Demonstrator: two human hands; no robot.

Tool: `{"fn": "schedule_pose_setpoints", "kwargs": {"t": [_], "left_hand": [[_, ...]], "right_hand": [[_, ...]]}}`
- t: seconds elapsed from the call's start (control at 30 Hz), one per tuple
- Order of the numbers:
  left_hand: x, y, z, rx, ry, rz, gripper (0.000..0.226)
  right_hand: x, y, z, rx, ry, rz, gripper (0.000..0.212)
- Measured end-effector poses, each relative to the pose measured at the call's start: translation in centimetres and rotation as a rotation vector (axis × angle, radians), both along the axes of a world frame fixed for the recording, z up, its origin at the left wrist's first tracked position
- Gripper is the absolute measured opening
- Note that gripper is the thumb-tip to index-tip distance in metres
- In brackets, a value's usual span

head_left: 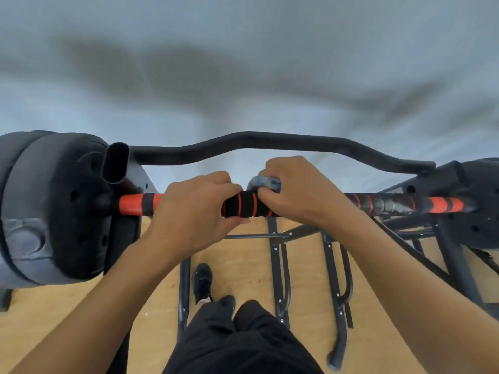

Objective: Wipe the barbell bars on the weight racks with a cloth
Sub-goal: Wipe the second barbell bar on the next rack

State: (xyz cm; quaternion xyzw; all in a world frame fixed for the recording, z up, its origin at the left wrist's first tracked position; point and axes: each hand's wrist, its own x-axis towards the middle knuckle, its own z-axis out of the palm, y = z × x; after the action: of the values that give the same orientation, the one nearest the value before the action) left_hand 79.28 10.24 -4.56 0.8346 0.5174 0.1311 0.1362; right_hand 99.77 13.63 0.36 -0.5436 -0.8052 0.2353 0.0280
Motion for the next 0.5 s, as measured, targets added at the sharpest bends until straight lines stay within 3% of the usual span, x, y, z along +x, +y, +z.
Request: {"fn": "schedule_pose_setpoints", "kwargs": {"t": [0.13, 0.23, 0.3, 0.37, 0.43, 0.5], "left_hand": [[-0.1, 0.7, 1.0, -0.137, 0.076, -0.009, 0.044], [0.1, 1.6, 2.2, -0.351, 0.071, -0.009, 0.043], [0.2, 2.6, 3.0, -0.510, 0.050, -0.006, 0.045], [0.4, 3.2, 3.8, -0.617, 0.056, 0.033, 0.048], [0.5, 2.6, 3.9, -0.525, 0.107, 0.123, 0.051], [0.8, 0.8, 3.6, -0.230, 0.152, 0.182, 0.054]], "right_hand": [[1.3, -2.2, 0.3, 0.060, -0.020, 0.114, 0.013], [2.3, -1.8, 1.2, 0.020, -0.024, 0.152, 0.010], [2.4, 0.4, 1.6, 0.007, 0.030, 0.118, 0.026], [2.3, 2.9, 2.0, -0.046, 0.075, 0.107, 0.028], [2.2, 4.5, 2.2, -0.109, 0.090, 0.168, 0.025], [2.6, 4.6, 2.0, -0.168, 0.057, 0.219, 0.023]]}}
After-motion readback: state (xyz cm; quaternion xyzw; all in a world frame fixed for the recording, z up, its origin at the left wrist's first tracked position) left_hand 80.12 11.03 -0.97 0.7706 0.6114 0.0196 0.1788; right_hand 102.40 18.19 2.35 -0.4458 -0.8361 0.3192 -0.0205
